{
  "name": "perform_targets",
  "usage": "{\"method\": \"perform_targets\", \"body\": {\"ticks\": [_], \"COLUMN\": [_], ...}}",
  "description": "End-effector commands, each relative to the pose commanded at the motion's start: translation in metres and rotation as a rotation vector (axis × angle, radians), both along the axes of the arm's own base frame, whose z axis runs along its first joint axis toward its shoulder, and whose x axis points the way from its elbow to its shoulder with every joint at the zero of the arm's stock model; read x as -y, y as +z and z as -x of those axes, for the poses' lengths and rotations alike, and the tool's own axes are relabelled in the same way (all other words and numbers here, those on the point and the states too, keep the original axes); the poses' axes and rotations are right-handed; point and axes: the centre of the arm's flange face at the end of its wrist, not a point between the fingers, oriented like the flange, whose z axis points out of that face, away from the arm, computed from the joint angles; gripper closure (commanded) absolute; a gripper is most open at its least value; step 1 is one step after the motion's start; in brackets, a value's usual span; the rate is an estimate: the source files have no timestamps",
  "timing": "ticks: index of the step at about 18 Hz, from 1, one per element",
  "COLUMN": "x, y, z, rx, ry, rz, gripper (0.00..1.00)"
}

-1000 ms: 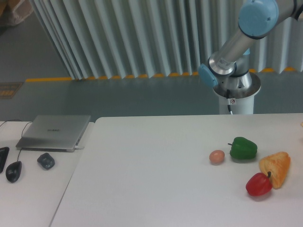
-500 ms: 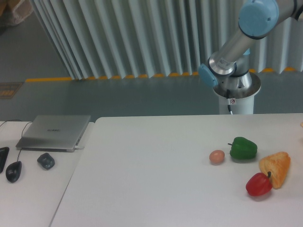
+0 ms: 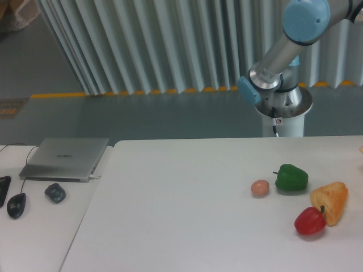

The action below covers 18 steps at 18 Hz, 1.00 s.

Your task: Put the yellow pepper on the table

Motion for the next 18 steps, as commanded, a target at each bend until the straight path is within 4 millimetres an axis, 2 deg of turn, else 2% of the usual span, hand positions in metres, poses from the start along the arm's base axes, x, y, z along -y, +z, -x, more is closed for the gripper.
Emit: {"method": "perform_targets", "body": {"ticks": [8,12,14,18], "x": [-0.001,-0.003,-0.010,-0.051], "y": [0.030,0.051,0.061,0.069], "z": [-0.022,-0.045,-0.059,-0.099], "rx": [0.097,0.208,0.236,0.298], "ry": [-0.014,-0.035,-0.044,-0.103], "rz": [-0.041,-0.129,-0.127,-0.111], "gripper": [0.44,0.44,0.44,0.44]}}
